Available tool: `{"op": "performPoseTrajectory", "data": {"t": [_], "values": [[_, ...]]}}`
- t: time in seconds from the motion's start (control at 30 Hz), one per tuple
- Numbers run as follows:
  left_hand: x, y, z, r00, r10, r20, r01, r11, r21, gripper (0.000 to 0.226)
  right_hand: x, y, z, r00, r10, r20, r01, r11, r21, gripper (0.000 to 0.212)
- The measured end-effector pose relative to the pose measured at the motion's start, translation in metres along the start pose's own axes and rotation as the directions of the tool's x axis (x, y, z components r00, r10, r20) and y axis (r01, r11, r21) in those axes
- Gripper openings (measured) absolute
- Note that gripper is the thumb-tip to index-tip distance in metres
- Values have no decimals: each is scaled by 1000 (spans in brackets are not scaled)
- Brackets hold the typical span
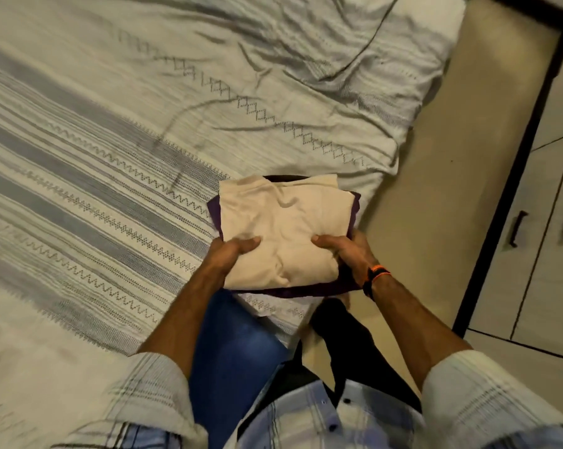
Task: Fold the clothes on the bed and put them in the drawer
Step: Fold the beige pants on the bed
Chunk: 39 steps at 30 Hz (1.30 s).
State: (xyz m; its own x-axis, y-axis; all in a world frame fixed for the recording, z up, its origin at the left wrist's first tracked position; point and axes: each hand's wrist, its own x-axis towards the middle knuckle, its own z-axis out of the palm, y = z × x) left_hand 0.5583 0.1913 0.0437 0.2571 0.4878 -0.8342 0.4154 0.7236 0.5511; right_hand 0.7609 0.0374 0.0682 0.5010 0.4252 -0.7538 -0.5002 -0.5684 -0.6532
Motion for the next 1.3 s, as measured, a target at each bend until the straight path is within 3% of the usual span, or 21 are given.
{"op": "performPoseTrajectory", "data": {"t": [0.07,0.17,0.27,0.4,0.6,0.77,0.83,1.0,1.17,1.3], "values": [[-11,12,11,1000,12,17,-11,999,-38,74,-3,-23,-10,999,-27,17,27,999,-25,63],[-14,35,34,999,50,6,-49,997,-65,82,6,-54,-26,995,-83,55,85,995,-48,46],[-10,61,65,996,86,-24,-89,990,-110,44,28,-85,-43,989,-118,84,123,991,-57,45],[22,91,112,990,104,-92,-117,981,-155,32,85,-124,-70,982,-147,121,158,983,-95,40],[69,121,172,980,19,-198,-59,978,-199,53,164,-172,-105,981,-88,174,120,976,-179,37],[105,156,208,976,-30,-216,-24,969,-245,36,227,-212,-120,978,-32,206,81,969,-233,41],[124,173,219,974,-28,-226,-29,969,-245,42,256,-226,-122,982,-10,191,62,962,-267,50],[182,222,233,971,-13,-238,-42,974,-224,53,316,-271,-118,980,-18,197,76,953,-293,47],[227,267,235,973,1,-229,-50,976,-210,48,370,-305,-106,979,-45,201,103,953,-286,59],[267,276,228,966,-21,-257,-26,983,-180,53,409,-315,-96,980,-45,194,108,938,-329,48]]}}
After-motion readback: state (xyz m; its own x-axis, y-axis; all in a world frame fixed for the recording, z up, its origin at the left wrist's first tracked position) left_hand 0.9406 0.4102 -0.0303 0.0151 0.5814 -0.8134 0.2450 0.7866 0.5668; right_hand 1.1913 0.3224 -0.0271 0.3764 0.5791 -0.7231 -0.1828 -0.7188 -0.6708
